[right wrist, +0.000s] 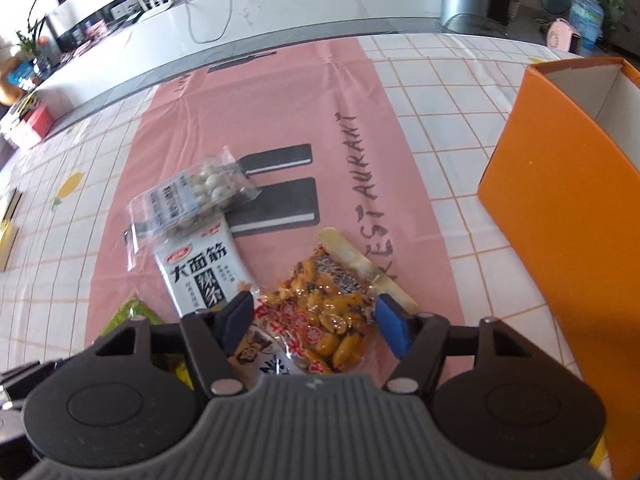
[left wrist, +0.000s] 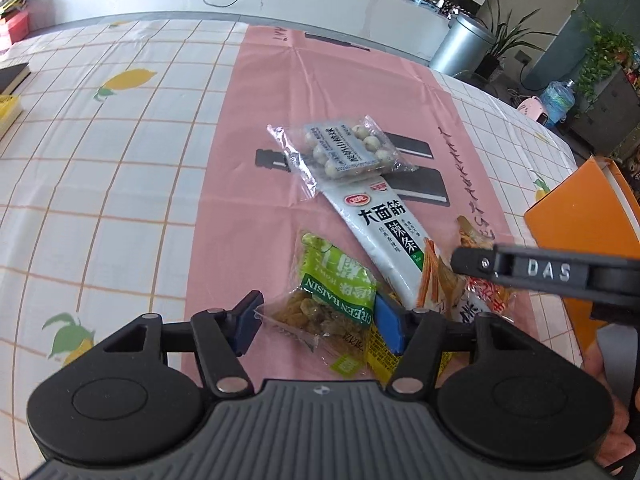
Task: Organize snacks
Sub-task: 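Close the left tool on the green raisin bag while the right tool closes on the orange nut bag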
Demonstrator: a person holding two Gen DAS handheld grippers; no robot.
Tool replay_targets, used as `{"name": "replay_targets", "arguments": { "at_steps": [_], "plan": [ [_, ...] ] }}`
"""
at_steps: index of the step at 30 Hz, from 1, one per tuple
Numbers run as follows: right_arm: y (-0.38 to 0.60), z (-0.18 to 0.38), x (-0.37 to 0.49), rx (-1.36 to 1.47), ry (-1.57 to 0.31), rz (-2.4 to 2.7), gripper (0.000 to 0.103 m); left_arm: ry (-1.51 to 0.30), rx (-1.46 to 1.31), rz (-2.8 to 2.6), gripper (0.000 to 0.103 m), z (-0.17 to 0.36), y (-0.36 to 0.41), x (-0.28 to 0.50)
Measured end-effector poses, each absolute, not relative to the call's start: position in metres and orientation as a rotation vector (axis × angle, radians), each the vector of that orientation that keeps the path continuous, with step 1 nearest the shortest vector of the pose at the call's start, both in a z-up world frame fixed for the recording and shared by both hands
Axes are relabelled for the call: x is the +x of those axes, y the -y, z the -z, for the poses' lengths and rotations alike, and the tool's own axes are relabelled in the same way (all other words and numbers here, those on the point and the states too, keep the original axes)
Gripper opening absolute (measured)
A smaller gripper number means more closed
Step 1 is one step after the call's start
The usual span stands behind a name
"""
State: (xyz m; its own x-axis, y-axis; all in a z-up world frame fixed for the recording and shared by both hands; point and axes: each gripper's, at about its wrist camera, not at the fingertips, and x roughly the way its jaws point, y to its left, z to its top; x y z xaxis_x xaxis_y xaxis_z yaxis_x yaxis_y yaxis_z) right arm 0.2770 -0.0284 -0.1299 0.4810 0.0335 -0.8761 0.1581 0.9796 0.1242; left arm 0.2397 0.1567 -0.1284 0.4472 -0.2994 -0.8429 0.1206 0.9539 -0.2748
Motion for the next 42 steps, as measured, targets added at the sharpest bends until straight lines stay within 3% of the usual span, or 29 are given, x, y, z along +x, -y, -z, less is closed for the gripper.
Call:
{"name": "replay_targets", "arguments": {
  "at_steps": [8, 13, 24, 27, 30, 36, 42],
  "plan": [
    [0.035, 0.127, 0.242, 0.025, -1.093, 0.0, 0.062, -1.122, -0.237, 0.219, 0.069, 0.127, -0.165, 0.223],
    [0.042, 0.108, 0.224, 0.01, -0.977, -0.035, 0.082, -1.142, -0.235, 0.203, 0.069, 0.125, -0.164, 0.215],
    [0.084, 0.119, 0.215, 0.384, -1.104, 0.072, 0.085, -1.136, -0.211, 0.234, 0.074, 0.123, -0.161, 0.205],
    [0.09, 0.128, 0.225, 0.484, -1.148, 0.101, 0.085, -1.104, -0.204, 0.226, 0.084, 0.118, -0.162, 0.205],
    [0.092, 0.131, 0.233, 0.589, -1.138, 0.117, 0.085, -1.108, -0.217, 0.217, 0.085, 0.12, -0.164, 0.208],
    [0.077, 0.135, 0.25, 0.57, -1.131, 0.128, 0.087, -1.117, -0.173, 0.18, 0.085, 0.126, -0.156, 0.212],
    [0.047, 0.136, 0.264, 0.364, -1.113, 0.138, 0.087, -1.118, -0.12, 0.172, 0.084, 0.127, -0.147, 0.214]
  ]
}}
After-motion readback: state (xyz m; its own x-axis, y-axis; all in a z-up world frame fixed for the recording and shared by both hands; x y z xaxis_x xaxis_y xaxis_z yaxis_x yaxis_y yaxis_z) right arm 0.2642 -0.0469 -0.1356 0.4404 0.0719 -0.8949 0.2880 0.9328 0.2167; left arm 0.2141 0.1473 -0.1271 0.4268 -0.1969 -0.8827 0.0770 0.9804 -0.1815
